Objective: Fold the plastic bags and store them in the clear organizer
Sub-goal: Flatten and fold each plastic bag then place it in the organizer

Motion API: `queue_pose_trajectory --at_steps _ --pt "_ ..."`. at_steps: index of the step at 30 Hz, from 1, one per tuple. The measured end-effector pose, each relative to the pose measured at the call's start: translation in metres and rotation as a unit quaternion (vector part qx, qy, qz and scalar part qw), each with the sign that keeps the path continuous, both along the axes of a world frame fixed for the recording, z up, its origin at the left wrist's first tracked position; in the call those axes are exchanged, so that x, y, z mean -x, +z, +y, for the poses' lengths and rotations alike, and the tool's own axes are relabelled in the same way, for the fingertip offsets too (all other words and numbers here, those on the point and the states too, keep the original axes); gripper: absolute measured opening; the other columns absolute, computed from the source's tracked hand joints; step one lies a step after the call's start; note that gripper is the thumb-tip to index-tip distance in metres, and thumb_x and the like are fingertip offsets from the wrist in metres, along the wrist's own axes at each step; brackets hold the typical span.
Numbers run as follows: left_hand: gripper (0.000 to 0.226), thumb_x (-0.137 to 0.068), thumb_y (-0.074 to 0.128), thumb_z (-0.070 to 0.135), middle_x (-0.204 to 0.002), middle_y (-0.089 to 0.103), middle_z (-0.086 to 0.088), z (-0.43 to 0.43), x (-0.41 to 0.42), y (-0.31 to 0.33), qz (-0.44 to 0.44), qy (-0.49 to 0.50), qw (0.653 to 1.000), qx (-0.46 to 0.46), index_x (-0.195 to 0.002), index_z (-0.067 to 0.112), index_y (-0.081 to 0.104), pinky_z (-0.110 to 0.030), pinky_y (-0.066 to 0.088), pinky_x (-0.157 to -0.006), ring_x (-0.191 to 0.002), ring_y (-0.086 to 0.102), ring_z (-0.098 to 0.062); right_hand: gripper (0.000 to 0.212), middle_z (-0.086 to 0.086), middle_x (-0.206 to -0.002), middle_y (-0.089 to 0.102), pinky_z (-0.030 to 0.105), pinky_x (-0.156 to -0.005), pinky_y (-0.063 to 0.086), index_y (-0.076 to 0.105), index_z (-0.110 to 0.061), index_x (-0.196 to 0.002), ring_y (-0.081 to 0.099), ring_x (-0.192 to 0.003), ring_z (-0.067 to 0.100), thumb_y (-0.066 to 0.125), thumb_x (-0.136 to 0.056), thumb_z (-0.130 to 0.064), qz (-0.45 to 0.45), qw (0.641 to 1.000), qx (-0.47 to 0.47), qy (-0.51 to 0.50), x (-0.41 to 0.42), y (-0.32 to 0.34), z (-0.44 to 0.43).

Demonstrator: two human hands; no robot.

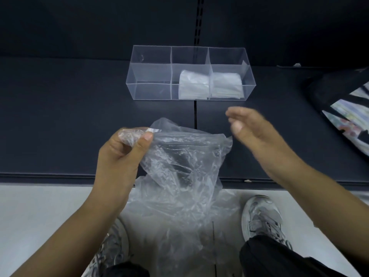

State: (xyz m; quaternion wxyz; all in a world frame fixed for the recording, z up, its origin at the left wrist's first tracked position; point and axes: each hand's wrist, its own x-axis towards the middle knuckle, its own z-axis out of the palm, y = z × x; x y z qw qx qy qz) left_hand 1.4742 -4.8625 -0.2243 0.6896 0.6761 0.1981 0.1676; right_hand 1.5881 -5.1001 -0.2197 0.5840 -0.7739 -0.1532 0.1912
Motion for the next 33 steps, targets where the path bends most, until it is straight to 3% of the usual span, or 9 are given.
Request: queue_pose_trajectory --at_steps 2,4,8,13,17,20,23,26,33 --pt "0.016 -0.083 0.067 0.036 -0.083 0.073 0.003 -0.001 0.001 0.000 0.000 -0.002 1.000 -0.001 -0.082 0.021 0.069 -0.016 0.053 -0.068 -0.078 0.069 -0.009 0.063 -0.022 -0.140 0.044 0.012 -0.098 0.036 0.055 -0.037 -0.125 0.040 -0.125 -0.013 0.072 -0.069 -0.057 0.052 0.993 0.071 0.079 0.005 -0.007 0.004" --pt "0.015 -0.082 0.067 0.039 -0.083 0.072 0.003 -0.002 0.002 0.001 0.003 -0.005 1.000 0.002 -0.080 0.025 0.069 -0.018 0.053 -0.068 -0.079 0.069 -0.011 0.042 -0.018 -0.135 0.050 0.015 -0.097 0.040 0.069 -0.025 -0.104 0.050 -0.117 -0.010 0.074 -0.066 -0.041 0.088 0.991 0.057 0.078 0.007 -0.014 0.008" --pt "0.020 -0.080 0.066 0.041 -0.072 0.067 0.005 0.000 0.002 -0.001 0.015 0.000 1.000 -0.021 -0.070 0.024 0.064 -0.017 0.051 -0.067 -0.070 0.064 -0.009 0.011 -0.003 -0.091 0.073 0.022 -0.073 0.053 0.071 -0.021 -0.083 0.069 -0.082 0.010 0.066 -0.077 -0.028 0.150 0.984 -0.093 -0.018 0.002 -0.012 0.003" --pt "0.025 -0.083 0.067 0.033 -0.063 0.061 -0.008 0.001 0.004 -0.008 0.106 0.037 0.993 -0.030 -0.072 0.012 0.059 -0.018 0.048 -0.046 -0.051 0.056 -0.011 0.028 0.014 -0.065 0.058 0.023 -0.056 0.047 0.063 -0.001 -0.086 0.054 -0.060 0.018 0.065 -0.089 -0.029 0.041 0.994 -0.032 -0.100 -0.001 -0.008 0.002" --pt "0.029 -0.080 0.065 0.046 -0.085 0.063 0.010 0.014 -0.004 -0.003 0.133 0.064 0.971 -0.190 -0.095 0.022 0.057 -0.006 0.042 -0.064 -0.072 0.059 0.005 0.038 0.003 -0.052 0.049 0.021 -0.049 0.039 0.054 0.001 -0.075 0.042 -0.048 0.013 0.068 -0.087 -0.032 -0.007 0.998 0.015 -0.066 0.000 0.001 0.008" --pt "0.047 -0.072 0.065 0.065 -0.100 0.066 0.023 0.002 -0.027 0.011 0.134 -0.147 0.959 -0.202 -0.108 0.035 0.062 -0.007 0.044 -0.079 -0.093 0.060 0.011 0.029 -0.006 -0.048 0.048 0.018 -0.046 0.037 0.055 -0.012 -0.067 0.041 -0.045 0.007 0.070 -0.086 -0.028 -0.023 1.000 0.011 0.011 0.002 0.009 0.029" --pt "0.036 -0.074 0.067 0.056 -0.091 0.073 0.005 -0.013 -0.049 0.016 0.194 -0.308 0.924 -0.119 -0.094 0.026 0.073 -0.018 0.052 -0.073 -0.080 0.069 -0.007 0.018 -0.008 -0.054 0.055 0.018 -0.050 0.041 0.060 -0.020 -0.071 0.048 -0.049 0.006 0.072 -0.084 -0.023 -0.026 0.997 -0.006 0.075 -0.006 0.018 0.046" --pt "0.017 -0.080 0.073 0.038 -0.071 0.065 -0.015 -0.003 -0.058 0.009 0.210 -0.197 0.957 -0.038 -0.079 0.021 0.075 -0.022 0.052 -0.062 -0.064 0.059 -0.018 0.014 -0.007 -0.052 0.057 0.016 -0.048 0.042 0.066 -0.015 -0.084 0.050 -0.046 0.005 0.077 -0.079 -0.022 0.006 0.996 0.025 0.090 -0.027 0.017 0.035" --pt "0.024 -0.087 0.068 0.032 -0.070 0.060 -0.004 0.031 -0.044 -0.024 0.229 0.041 0.972 -0.043 -0.084 0.008 0.066 -0.013 0.044 -0.042 -0.059 0.054 -0.015 0.011 -0.001 -0.053 0.054 0.021 -0.053 0.045 0.066 -0.012 -0.081 0.047 -0.044 0.001 0.070 -0.085 -0.022 -0.067 0.981 0.162 -0.079 -0.074 -0.014 -0.019"
